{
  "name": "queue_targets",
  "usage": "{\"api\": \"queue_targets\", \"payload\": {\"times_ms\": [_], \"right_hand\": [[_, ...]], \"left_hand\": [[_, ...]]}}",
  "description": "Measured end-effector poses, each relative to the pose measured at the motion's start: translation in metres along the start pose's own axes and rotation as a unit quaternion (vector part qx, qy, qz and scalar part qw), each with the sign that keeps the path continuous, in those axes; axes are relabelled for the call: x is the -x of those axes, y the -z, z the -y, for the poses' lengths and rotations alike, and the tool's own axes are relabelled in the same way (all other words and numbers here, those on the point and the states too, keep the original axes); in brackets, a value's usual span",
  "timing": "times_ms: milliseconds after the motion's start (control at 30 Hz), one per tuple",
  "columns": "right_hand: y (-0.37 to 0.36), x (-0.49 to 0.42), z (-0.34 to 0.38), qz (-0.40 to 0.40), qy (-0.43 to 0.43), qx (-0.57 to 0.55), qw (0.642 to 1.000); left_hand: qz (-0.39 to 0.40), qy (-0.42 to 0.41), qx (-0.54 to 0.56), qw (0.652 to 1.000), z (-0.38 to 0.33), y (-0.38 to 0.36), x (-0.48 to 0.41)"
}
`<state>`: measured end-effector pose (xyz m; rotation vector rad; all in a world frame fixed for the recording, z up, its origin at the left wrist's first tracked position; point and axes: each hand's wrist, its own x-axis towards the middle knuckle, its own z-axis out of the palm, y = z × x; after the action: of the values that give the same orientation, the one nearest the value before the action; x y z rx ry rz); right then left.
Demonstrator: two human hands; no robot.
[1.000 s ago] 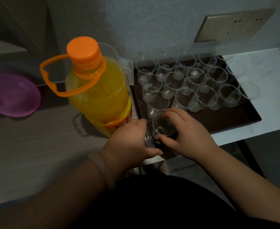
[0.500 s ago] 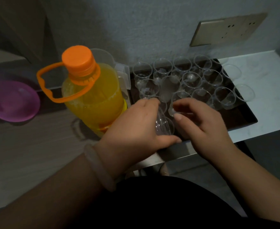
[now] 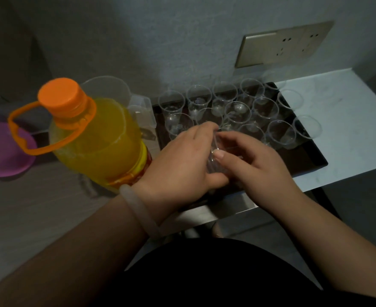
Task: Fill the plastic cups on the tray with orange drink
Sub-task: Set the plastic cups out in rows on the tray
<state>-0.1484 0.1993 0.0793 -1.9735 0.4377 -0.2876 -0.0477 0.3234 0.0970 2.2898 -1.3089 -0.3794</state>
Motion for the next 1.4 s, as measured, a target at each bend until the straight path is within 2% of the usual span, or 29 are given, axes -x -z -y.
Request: {"api": "queue_targets", "payload": {"times_ms": [400,533,800,900,1100,1400], "right_hand": [[0.014,-0.002,-0.016,-0.046,0.008,-0.037,0.998],[0.030,-0.007,-0.022,-0.098,-0.010,-0.065,0.993],[0.062,-0.015,-0.029,-0.177,0.043,0.026,0.983],[0.069,-0.014,-0.033,-0.152,0.084,0.098,0.980],[0.067,-0.006,-0.055,-0.026,0.162,0.196,0.967],[0.044,-0.009,-0.078,0.045,0.186,0.325,0.926]], "left_hand": [[-0.009,-0.012,0.000,1.000,-0.011,-0.006,-0.020],[-0.020,0.004,-0.049,0.999,-0.008,-0.005,-0.023],[-0.056,0.052,-0.137,0.988,-0.004,0.001,-0.034],[-0.068,0.065,-0.130,0.987,-0.003,-0.002,-0.036],[-0.109,0.087,-0.075,0.987,-0.004,-0.002,-0.037],[-0.121,0.095,-0.062,0.986,-0.006,-0.003,-0.034]]}}
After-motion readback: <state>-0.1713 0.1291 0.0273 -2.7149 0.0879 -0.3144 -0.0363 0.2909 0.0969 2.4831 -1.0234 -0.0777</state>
